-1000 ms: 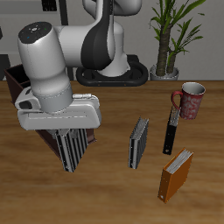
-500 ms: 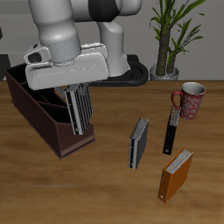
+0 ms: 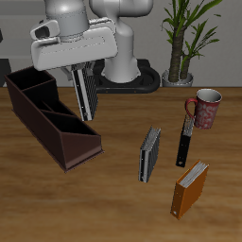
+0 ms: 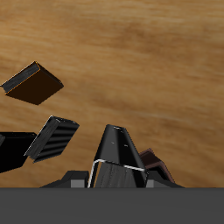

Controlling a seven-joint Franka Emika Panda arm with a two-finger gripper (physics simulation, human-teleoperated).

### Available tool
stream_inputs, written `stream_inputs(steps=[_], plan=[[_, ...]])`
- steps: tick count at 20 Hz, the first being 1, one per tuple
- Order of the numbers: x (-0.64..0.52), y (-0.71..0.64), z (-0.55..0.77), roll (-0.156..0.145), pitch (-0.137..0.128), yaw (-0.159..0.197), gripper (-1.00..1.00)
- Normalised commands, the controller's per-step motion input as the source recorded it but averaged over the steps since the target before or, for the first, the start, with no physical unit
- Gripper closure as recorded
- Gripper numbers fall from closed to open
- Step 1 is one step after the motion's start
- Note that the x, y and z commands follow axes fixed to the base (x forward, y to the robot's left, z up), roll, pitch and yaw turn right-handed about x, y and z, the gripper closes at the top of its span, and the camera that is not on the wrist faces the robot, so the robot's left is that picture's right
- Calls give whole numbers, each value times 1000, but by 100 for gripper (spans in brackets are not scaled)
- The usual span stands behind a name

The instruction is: Place the right striped book into the right desk caddy's left compartment and place the orange book into the right desk caddy's left compartment and place the red mug into the right desk caddy's right compartment

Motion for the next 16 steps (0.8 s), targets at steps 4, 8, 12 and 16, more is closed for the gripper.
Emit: stream_inputs(steps=[4, 8, 12, 16], plan=[[-463, -15, 236, -2, -27, 54, 100], [-265, -81, 52, -19, -2, 111, 100], [-339, -200, 191, -2, -14, 130, 100], [-217, -285, 158, -30, 1, 138, 100]])
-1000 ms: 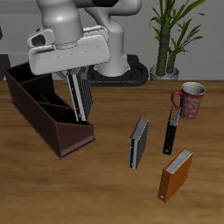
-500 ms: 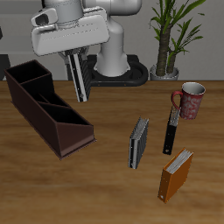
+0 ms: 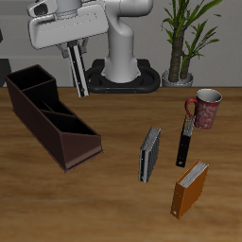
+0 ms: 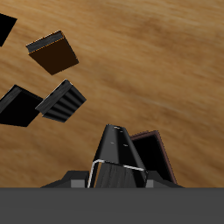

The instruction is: Place the right striped book into the right desk caddy's left compartment and place the orange book into the right desk caddy's left compartment and place the red mug into the right desk caddy's right compartment

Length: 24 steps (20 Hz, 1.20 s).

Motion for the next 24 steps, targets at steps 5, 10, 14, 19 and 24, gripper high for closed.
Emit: stream_inputs(steps=[5, 10, 14, 19, 24], plan=[[-144, -276, 136, -13, 8, 108, 100], [-92, -247, 64, 5, 14, 101, 100], [23, -347, -23, -46, -11, 146, 100], [156, -228, -46, -45, 20, 85, 100], [32, 20, -161, -24, 8, 82, 100]])
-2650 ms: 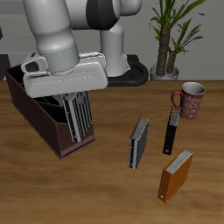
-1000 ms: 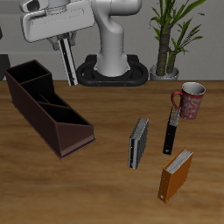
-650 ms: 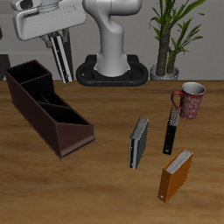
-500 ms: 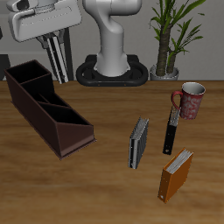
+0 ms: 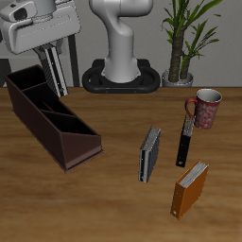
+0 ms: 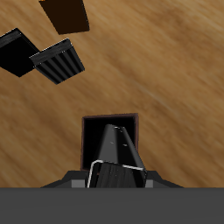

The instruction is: Place the right striped book into the right desk caddy's left compartment and place the orange book into the right desk caddy's left compartment and place the red mug into the right desk caddy's right compartment

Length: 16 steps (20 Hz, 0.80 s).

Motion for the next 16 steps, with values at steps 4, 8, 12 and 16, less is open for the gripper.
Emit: stream_inputs(steps=[4, 8, 12, 16], plan=[[2, 118, -115, 16, 17, 72, 100], [186, -50, -188, -15, 35, 90, 100], [75, -65, -184, -24, 21, 10, 100], [-7, 36, -250, -27, 26, 14, 100]])
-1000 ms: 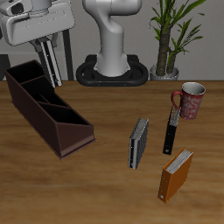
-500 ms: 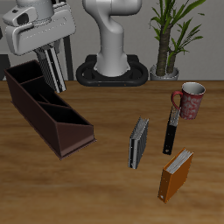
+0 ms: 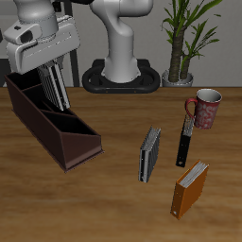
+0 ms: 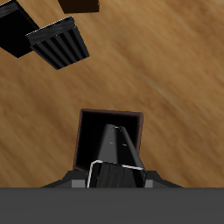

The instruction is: Place the right striped book into the right desk caddy's left compartment and place the orange book into the right desk caddy's left compartment and place the red mug into the right desk caddy's right compartment

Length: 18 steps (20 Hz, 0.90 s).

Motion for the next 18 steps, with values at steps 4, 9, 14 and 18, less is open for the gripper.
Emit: stream_inputs(steps=[4, 9, 14, 18], plan=[[-7, 104, -41, -5, -14, 56, 100], [68, -4, -47, -29, 9, -20, 100], [69, -15, -164, -14, 19, -30, 100], [63, -26, -230, -6, 36, -19, 100]])
